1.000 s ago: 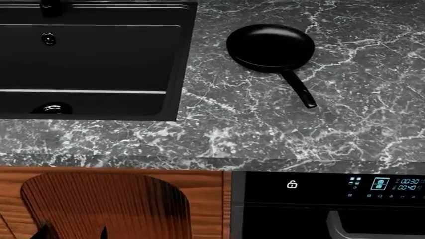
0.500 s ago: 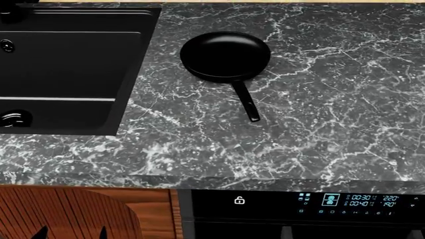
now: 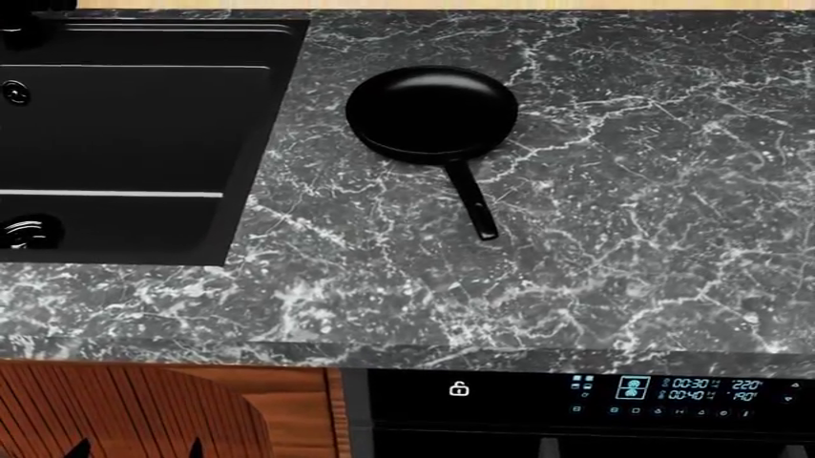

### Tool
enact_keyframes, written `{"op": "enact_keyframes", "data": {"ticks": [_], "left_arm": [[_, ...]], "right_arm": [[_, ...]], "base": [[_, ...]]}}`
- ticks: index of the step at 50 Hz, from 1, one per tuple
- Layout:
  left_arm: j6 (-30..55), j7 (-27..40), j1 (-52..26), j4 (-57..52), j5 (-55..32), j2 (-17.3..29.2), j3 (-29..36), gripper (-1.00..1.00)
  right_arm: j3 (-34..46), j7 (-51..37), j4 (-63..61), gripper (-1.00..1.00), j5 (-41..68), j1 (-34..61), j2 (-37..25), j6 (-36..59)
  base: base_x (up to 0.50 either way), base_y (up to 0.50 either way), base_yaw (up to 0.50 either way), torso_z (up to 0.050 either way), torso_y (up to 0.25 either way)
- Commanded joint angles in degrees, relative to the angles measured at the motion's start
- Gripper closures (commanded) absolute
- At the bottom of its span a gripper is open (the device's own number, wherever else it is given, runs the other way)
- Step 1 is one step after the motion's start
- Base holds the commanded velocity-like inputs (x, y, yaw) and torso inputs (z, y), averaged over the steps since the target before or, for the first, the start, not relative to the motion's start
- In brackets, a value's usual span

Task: Pick the pan and sponge and place them into the sink. Then turn on the water.

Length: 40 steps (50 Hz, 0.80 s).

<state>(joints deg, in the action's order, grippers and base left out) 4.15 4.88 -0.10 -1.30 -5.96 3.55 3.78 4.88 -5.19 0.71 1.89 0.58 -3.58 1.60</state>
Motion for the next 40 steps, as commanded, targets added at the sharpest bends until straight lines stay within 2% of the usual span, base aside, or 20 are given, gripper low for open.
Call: {"op": "enact_keyframes", "data": {"ticks": [1, 37, 40], "left_arm": [[-1.4, 0.1, 0.0, 0.4, -0.2, -0.1, 0.1, -1.00], [-1.8, 3.3, -0.2, 0.5, -2.4, 2.2, 2.7, -1.00], [-1.4, 4.1, -0.2, 0.4, -2.2, 2.3, 2.8, -1.00]], "right_arm": [[0.0, -0.5, -0.1, -1.00, -0.3, -0.1, -0.2, -0.2], [2.8, -3.1, -0.2, -1.00, 1.6, 0.3, -2.7, 0.0], [3.0, -3.3, -0.4, -1.00, 1.8, 0.3, -2.8, 0.0]], "base": [[0.00, 0.00, 0.00, 0.050, 0.000], [0.00, 0.00, 0.00, 0.050, 0.000], [0.00, 0.00, 0.00, 0.000, 0.000]]}}
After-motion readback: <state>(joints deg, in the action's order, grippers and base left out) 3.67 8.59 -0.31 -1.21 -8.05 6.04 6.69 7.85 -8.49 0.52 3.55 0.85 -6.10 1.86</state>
